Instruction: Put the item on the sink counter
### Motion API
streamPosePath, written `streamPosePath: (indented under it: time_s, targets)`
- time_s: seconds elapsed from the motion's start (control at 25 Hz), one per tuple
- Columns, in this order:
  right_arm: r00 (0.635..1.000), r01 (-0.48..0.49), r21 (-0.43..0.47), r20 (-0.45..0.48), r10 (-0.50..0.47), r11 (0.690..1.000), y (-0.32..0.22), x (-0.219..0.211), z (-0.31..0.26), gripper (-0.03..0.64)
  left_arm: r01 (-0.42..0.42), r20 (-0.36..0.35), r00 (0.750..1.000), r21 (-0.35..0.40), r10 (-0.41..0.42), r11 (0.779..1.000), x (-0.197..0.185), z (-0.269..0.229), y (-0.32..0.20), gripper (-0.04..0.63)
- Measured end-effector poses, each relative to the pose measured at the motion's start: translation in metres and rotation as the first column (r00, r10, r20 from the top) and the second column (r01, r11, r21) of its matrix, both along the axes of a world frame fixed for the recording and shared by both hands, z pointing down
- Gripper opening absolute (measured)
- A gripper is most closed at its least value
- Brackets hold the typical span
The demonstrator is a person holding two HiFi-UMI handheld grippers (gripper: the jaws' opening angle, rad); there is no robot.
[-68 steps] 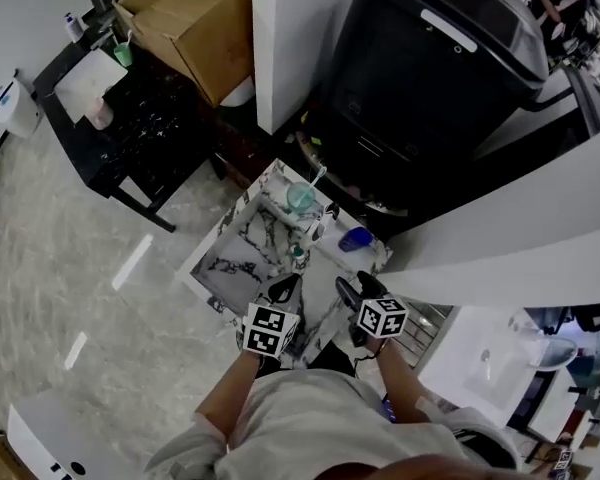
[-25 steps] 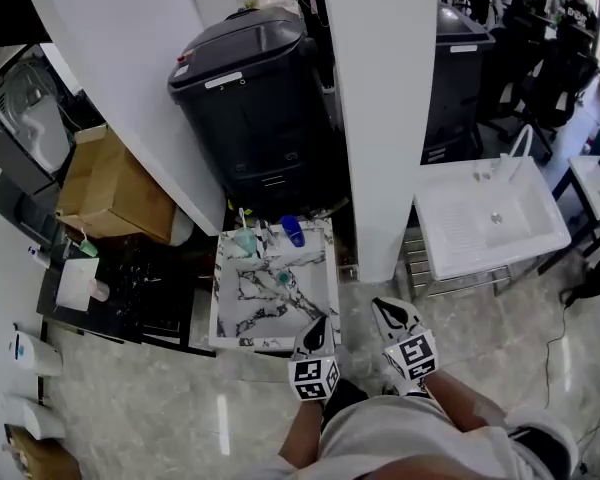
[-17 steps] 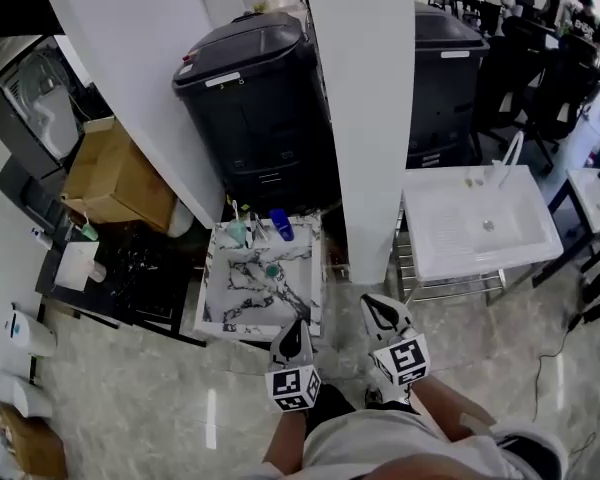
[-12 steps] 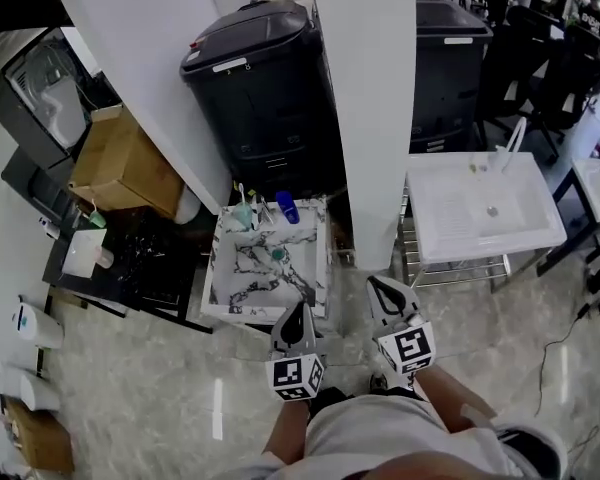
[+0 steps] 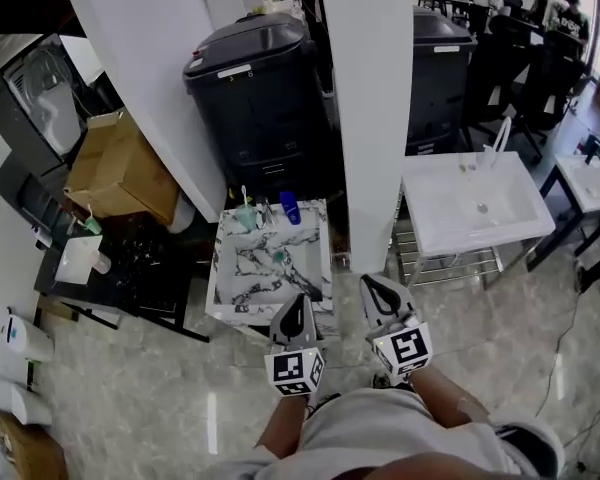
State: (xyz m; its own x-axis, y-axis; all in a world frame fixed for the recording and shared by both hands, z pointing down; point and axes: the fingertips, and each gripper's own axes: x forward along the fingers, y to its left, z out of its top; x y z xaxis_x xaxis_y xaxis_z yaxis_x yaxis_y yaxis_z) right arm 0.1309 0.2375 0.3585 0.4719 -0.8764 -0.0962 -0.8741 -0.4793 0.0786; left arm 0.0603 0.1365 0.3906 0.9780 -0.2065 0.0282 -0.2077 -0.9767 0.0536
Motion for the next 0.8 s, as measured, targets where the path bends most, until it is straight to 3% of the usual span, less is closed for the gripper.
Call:
streamPosePath:
  time_s: [0.28,0.8]
  targets:
    - [0.999,-0.007,0.001,-0.046,0.007,1.0,-0.014,-0.023,-0.009,0.005,-0.009,-0.054,0.998,0.017,0.01,1.0,-0.016,-0.008,-0.01,0.011]
    - [0.997,-0.03,0.002,-0.064,0.031,1.0,-0.037,-0.047,-0.014,0.005,-0.036,-0.045,0.998,0.031,0.037,0.999,-0.038,-0.005,-0.032,0.011]
